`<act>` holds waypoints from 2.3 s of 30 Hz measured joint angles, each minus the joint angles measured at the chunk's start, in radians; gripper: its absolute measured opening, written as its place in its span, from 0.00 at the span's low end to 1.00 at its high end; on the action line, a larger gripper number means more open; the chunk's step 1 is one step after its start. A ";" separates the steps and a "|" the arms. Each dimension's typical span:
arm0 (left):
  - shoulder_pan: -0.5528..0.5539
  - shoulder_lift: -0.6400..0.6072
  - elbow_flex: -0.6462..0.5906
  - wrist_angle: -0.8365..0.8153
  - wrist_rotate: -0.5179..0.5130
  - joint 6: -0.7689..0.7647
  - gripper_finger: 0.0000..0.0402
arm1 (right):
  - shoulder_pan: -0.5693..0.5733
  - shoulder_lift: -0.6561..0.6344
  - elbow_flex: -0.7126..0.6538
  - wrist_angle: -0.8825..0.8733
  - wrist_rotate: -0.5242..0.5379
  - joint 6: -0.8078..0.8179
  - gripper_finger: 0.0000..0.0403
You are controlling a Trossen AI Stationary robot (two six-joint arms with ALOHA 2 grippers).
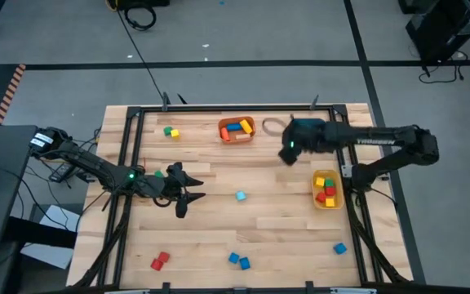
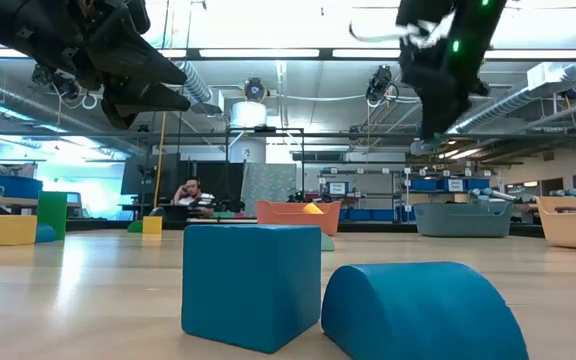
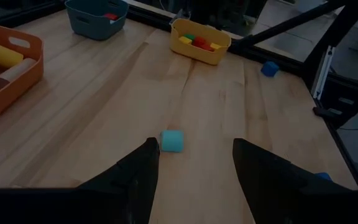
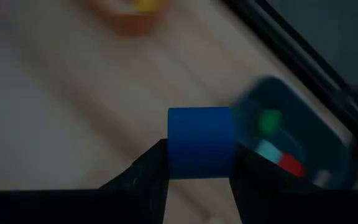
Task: Sort blocks by size
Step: Put the blue half circle block into the blue bin, then put the red cube block into the yellow bin
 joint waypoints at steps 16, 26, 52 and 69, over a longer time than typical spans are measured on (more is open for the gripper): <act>0.000 0.000 0.000 -0.002 0.001 0.005 0.53 | -0.421 0.050 -0.260 0.285 -0.055 0.111 0.41; 0.000 0.000 0.000 -0.006 0.001 0.006 0.53 | -0.446 0.052 -0.275 0.318 -0.058 0.082 0.50; 0.000 0.000 0.000 -0.003 0.001 0.006 0.53 | 0.343 -0.158 -0.275 0.344 0.248 0.450 0.43; 0.017 0.000 0.000 0.047 -0.029 -0.004 0.53 | 0.669 0.145 -0.275 0.559 0.392 0.561 0.41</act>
